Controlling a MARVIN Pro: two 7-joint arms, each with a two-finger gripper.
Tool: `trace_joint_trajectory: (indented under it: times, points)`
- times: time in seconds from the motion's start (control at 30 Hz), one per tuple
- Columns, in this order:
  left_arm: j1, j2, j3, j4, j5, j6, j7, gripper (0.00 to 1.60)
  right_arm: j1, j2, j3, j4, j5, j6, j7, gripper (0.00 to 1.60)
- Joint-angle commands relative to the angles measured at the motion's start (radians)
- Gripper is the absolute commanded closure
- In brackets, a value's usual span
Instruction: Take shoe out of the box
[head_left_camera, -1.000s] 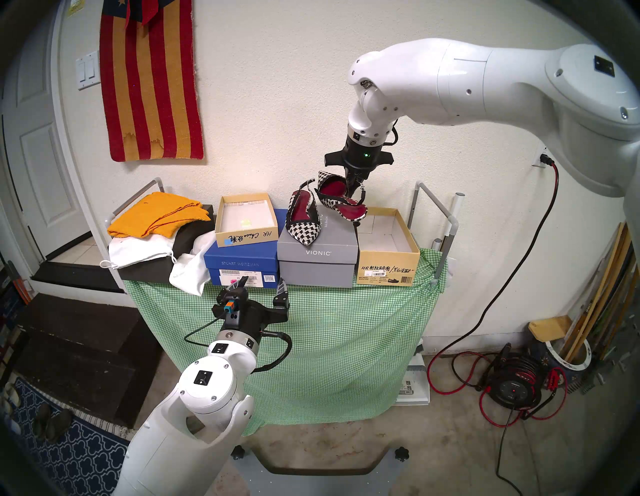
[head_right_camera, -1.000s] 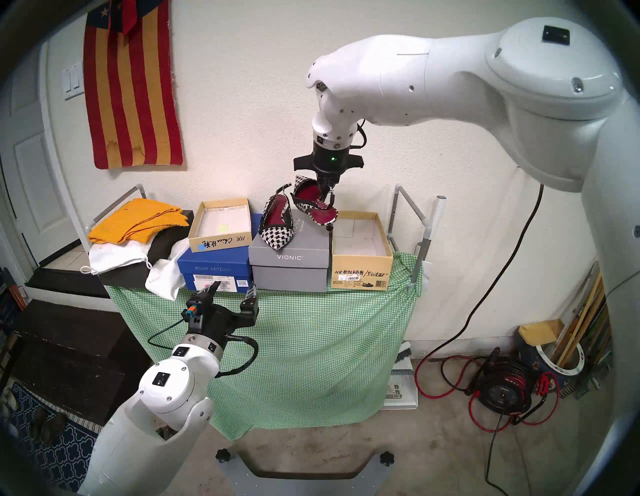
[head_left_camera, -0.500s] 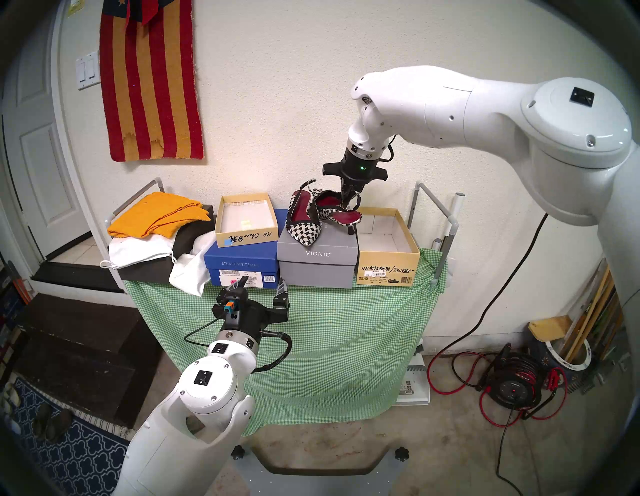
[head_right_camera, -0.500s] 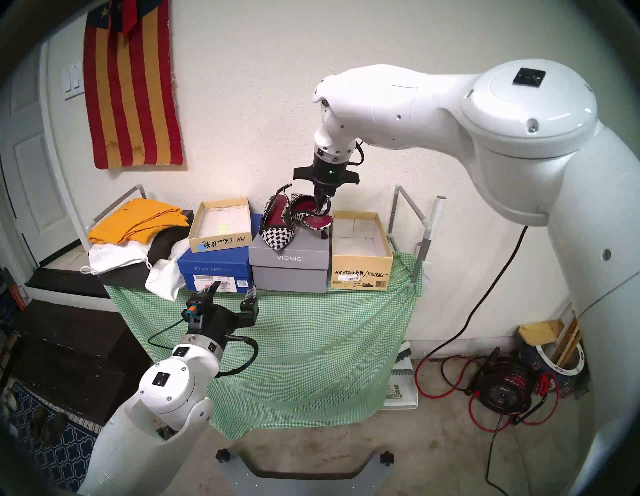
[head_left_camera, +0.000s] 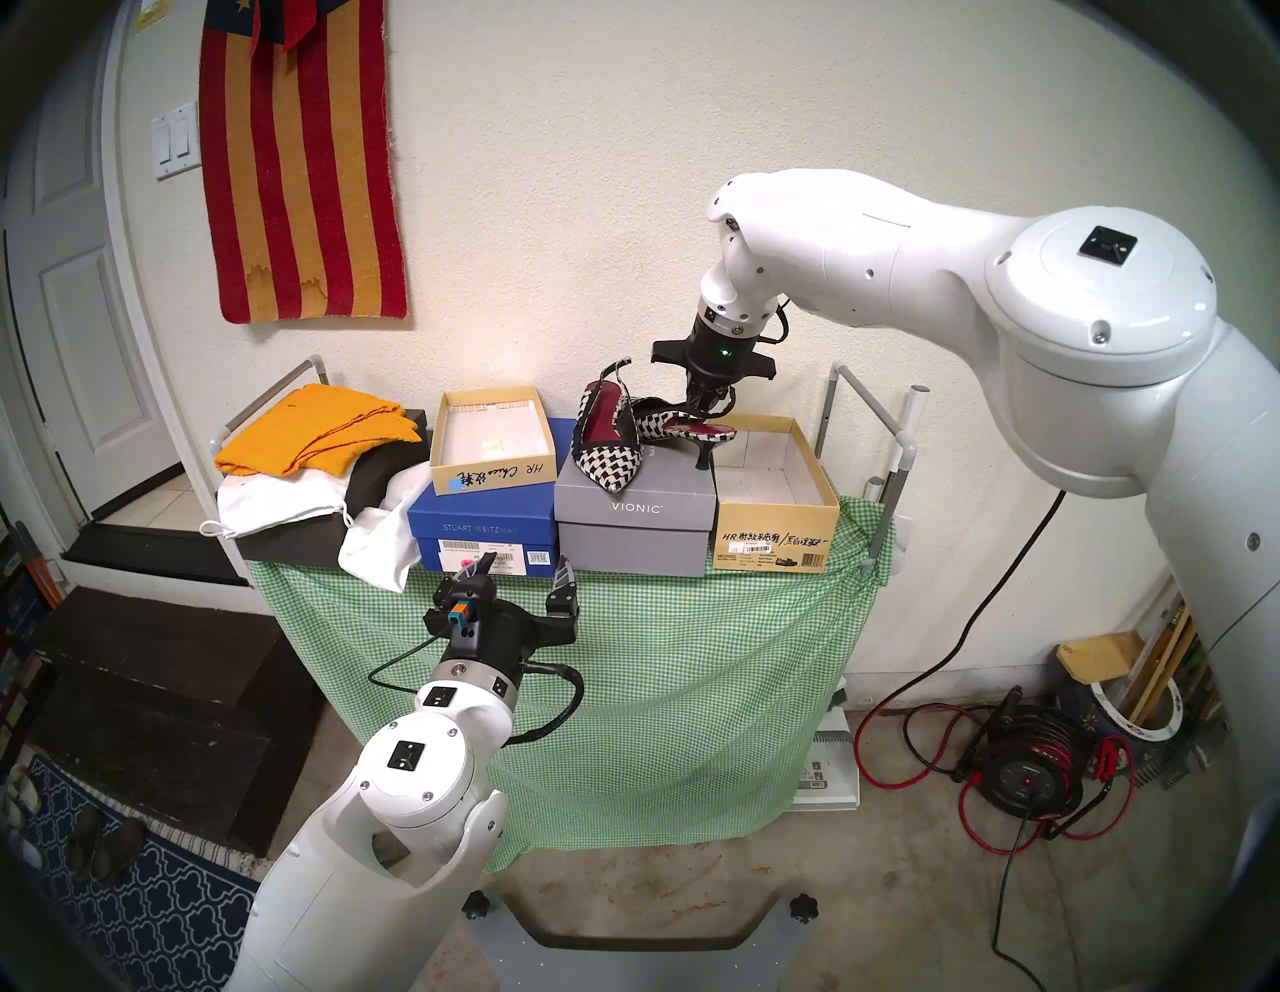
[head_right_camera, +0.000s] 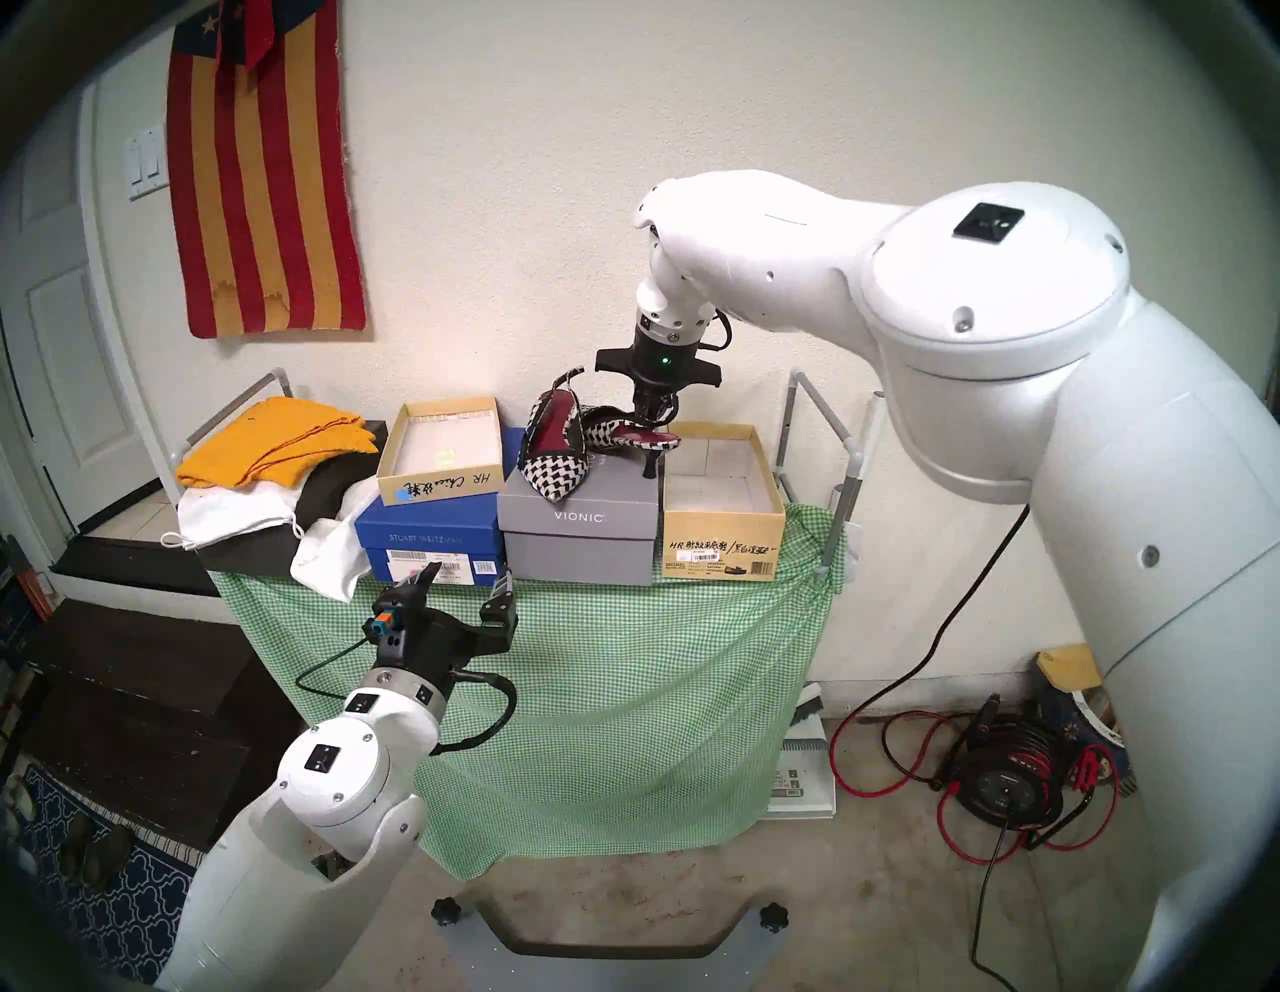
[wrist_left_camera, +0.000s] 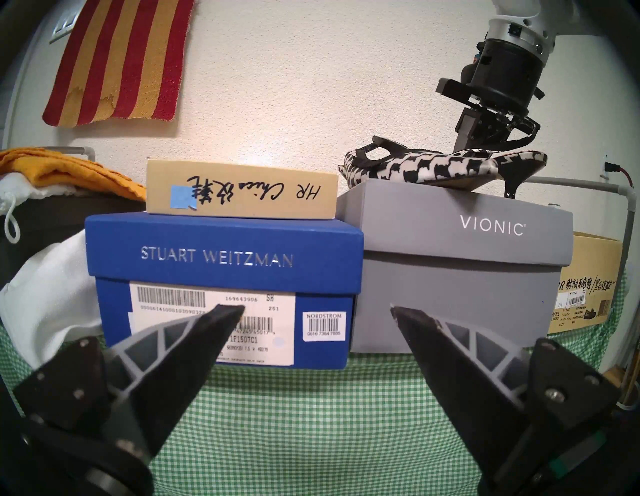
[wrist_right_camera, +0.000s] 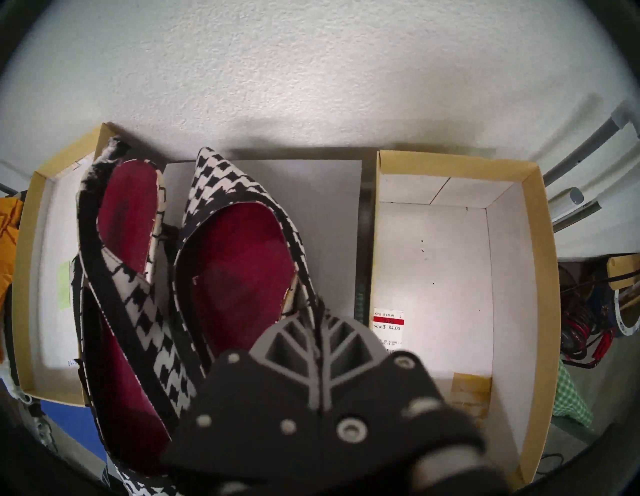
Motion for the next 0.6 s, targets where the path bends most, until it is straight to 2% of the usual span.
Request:
trace_joint_trajectory:
  times: [0.0, 0.37, 0.57]
  points:
    - [0.0, 0.001, -0.001, -0.001, 0.0, 0.0, -0.001, 0.0, -0.012, -0.029, 0.011, 0.016, -0.001, -0.002, -0.028, 1.17]
    - [0.0, 0.002, -0.001, -0.001, 0.0, 0.0, -0.001, 0.0, 0.006, -0.013, 0.04, -0.009, -0.001, -0.002, -0.072, 1.04]
    - [0.0, 0.002, -0.001, -0.001, 0.0, 0.0, -0.001, 0.0, 0.012, -0.003, 0.053, -0.025, -0.001, -0.002, -0.086, 0.73]
